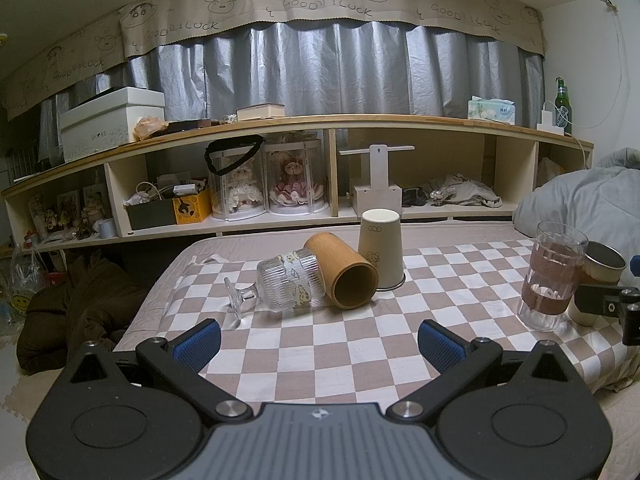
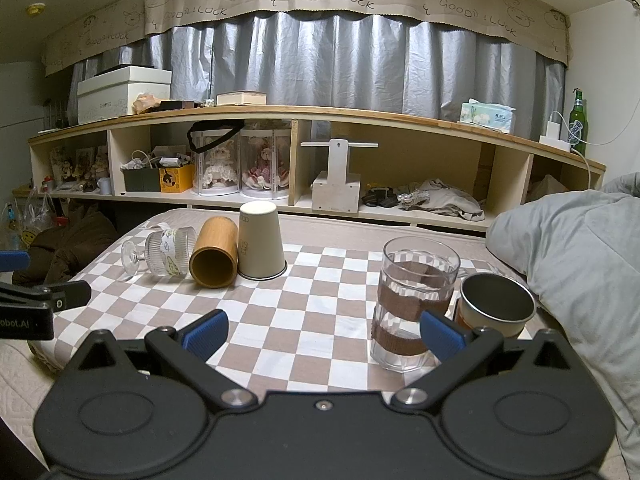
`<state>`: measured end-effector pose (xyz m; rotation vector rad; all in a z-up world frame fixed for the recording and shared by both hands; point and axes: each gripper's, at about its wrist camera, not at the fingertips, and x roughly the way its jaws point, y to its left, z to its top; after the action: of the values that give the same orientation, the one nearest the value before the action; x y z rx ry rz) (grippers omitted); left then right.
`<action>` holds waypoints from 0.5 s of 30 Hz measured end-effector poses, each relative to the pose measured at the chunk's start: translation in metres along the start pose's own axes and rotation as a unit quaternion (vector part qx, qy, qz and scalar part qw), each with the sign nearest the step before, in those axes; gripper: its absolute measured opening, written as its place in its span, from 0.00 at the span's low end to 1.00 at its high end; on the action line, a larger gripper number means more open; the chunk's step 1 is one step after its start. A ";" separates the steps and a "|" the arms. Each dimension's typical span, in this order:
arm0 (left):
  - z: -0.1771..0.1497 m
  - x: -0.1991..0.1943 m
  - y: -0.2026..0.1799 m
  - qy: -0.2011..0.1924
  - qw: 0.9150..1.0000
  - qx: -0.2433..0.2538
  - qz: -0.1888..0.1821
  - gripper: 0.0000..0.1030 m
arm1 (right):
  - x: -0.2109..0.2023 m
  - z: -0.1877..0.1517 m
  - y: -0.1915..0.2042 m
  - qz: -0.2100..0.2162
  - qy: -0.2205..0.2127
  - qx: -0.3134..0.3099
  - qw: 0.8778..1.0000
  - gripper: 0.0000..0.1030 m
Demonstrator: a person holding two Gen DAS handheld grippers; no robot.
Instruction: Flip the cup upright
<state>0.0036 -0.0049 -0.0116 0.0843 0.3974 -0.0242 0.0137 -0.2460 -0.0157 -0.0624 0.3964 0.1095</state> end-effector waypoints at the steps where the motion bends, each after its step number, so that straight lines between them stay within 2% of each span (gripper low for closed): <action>1: 0.000 0.000 0.000 0.000 1.000 0.000 0.000 1.00 | 0.000 0.000 0.000 0.000 0.000 0.000 1.000 1.00; 15: 0.000 0.000 0.000 0.000 1.000 -0.001 -0.001 1.00 | 0.000 -0.003 0.002 0.000 0.001 -0.001 1.000 1.00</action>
<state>0.0037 -0.0048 -0.0118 0.0820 0.3983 -0.0250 0.0124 -0.2446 -0.0183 -0.0639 0.3984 0.1105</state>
